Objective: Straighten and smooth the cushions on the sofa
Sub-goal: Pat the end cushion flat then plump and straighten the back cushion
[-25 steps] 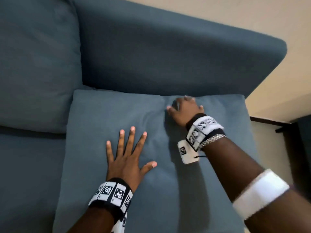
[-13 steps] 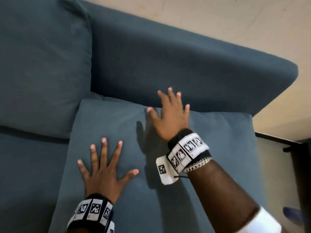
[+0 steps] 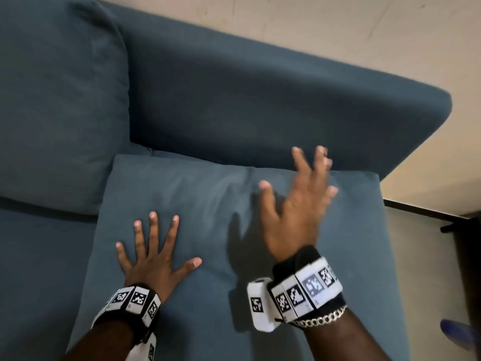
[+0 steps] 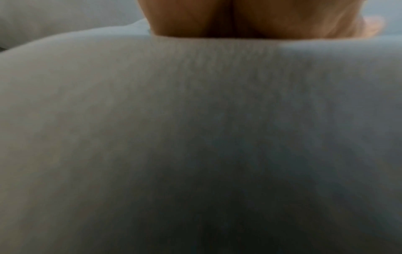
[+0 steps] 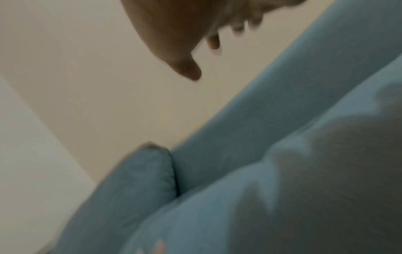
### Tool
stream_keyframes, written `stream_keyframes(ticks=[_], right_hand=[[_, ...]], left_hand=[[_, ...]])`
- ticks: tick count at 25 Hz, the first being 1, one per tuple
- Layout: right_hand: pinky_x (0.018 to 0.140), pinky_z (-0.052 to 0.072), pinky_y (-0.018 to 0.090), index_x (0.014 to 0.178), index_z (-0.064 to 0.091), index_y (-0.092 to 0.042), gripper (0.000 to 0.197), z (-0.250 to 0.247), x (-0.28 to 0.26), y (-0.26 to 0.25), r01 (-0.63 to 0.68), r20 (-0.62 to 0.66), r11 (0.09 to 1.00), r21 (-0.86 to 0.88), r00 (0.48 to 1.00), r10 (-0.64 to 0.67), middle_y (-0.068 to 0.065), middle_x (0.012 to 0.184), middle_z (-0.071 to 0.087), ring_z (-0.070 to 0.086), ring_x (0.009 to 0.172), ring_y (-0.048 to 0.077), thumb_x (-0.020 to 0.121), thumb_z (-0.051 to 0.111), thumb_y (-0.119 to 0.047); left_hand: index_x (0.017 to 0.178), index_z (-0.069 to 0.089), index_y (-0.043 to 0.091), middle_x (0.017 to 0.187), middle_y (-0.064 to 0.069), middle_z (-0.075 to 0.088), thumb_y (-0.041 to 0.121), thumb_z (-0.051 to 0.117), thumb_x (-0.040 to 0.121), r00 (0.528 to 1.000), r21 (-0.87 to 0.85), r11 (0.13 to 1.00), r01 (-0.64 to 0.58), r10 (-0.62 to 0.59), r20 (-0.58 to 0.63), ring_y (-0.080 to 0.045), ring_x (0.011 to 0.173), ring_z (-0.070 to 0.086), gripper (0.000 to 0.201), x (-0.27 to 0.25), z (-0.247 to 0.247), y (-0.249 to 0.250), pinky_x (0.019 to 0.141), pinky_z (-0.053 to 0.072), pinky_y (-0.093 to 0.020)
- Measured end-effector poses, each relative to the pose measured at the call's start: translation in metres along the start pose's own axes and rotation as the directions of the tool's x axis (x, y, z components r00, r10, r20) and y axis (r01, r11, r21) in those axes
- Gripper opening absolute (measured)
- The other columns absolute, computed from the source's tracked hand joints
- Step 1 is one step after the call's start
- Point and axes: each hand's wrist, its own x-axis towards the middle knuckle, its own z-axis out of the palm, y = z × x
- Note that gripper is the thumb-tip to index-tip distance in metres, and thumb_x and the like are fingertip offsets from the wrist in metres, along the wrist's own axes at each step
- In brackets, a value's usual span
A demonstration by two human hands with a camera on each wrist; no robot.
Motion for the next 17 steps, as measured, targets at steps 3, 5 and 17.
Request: stream_keyframes(ticks=[3,5,17], right_hand=[[0.124,-0.011,0.061,0.162,-0.015,-0.028,0.074,0.030,-0.051,0.055,0.253,0.557,0.844,-0.474,0.828,0.065,0.001,0.172,-0.019,-0.028,0.155,0.023,0.102,0.013,-0.060],[0.124,-0.008,0.062,0.164,-0.012,-0.026,0.076,0.040,-0.041,0.066,0.260,0.636,0.818,-0.512,0.755,0.158,0.002,0.173,-0.016,-0.021,0.158,0.025,0.103,0.015,-0.062],[0.123,0.014,0.068,0.164,0.024,-0.025,0.072,0.035,-0.162,0.055,0.214,0.450,0.901,-0.377,0.892,-0.024,-0.001,0.174,-0.004,-0.003,0.161,0.026,0.099,0.037,-0.054]], left_hand=[[0.145,-0.037,0.052,0.153,0.008,-0.051,0.106,-0.010,0.051,0.998,0.004,1.000,0.004,-0.004,0.063,-0.027,0.144,-0.045,0.111,-0.005,-0.001,0.005,0.117,-0.013,-0.069],[0.144,-0.038,0.052,0.152,0.008,-0.053,0.106,-0.013,0.049,0.999,0.008,1.000,0.014,-0.014,0.050,-0.027,0.144,-0.044,0.112,0.001,0.000,0.008,0.116,-0.013,-0.070],[0.145,-0.038,0.051,0.154,0.006,-0.050,0.105,-0.001,0.056,0.999,-0.014,1.000,-0.023,0.023,0.039,-0.031,0.148,-0.037,0.110,0.019,0.017,-0.004,0.114,-0.012,-0.073]])
